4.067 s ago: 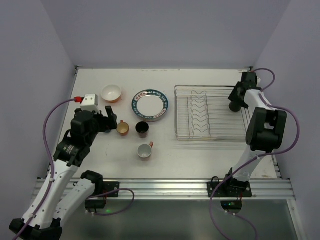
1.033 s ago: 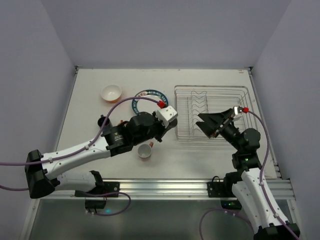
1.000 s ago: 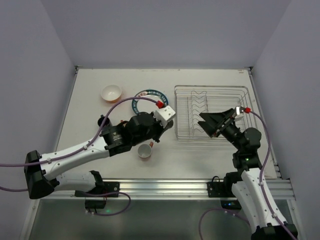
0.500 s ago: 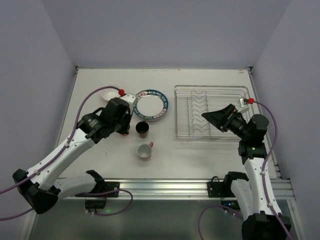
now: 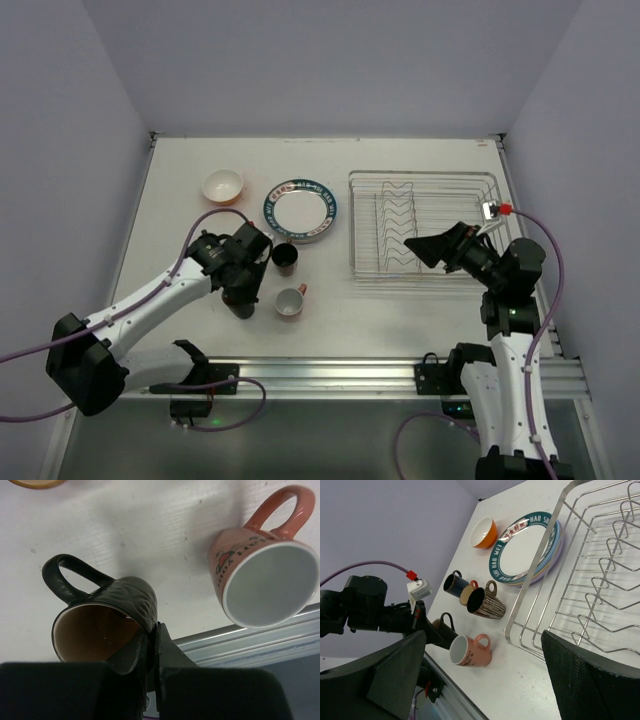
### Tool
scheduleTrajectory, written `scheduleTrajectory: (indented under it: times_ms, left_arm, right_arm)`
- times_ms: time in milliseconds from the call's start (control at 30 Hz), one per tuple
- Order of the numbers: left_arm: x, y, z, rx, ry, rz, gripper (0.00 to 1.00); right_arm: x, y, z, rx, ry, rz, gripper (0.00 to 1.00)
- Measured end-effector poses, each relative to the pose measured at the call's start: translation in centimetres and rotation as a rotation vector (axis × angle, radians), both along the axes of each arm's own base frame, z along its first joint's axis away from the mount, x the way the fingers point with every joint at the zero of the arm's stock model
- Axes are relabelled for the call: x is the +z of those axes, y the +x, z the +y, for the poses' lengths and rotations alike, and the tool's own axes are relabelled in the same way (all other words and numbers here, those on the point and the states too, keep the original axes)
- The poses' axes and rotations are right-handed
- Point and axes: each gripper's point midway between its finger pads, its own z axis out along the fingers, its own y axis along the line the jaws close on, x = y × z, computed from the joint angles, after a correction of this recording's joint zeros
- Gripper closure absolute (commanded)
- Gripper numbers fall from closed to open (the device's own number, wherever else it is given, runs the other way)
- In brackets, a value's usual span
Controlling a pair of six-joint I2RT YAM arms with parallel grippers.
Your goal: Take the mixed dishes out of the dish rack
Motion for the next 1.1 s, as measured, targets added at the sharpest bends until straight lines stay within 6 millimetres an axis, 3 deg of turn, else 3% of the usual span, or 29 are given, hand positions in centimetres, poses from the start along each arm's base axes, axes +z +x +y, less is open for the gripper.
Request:
scheduleTrajectory:
  times_ms: [333, 667, 967, 1100]
  left_arm:
    - [-3.0, -0.6, -0.1, 0.0, 0.045, 0.102, 0.98]
    - [-3.2, 0.7, -0.8, 0.004, 0.029, 0.056, 0.89]
    - [-3.5, 1.1, -1.1, 0.003, 0.018, 0.038, 0.62]
    - [-3.3, 1.3, -1.1, 0.003, 0.017, 0.029, 0.42]
  right_arm:
    - [0.9, -0.9, 0.0, -0.005, -0.03, -0.069, 0.01]
    - [0.9, -0.8, -0.2, -0.016, -0.035, -0.075, 0.01]
    - [0.9, -0.8, -0.2, -0.017, -0.035, -0.075, 0.01]
    - [0.9, -0.8, -0.2, -0.019, -0.036, -0.075, 0.01]
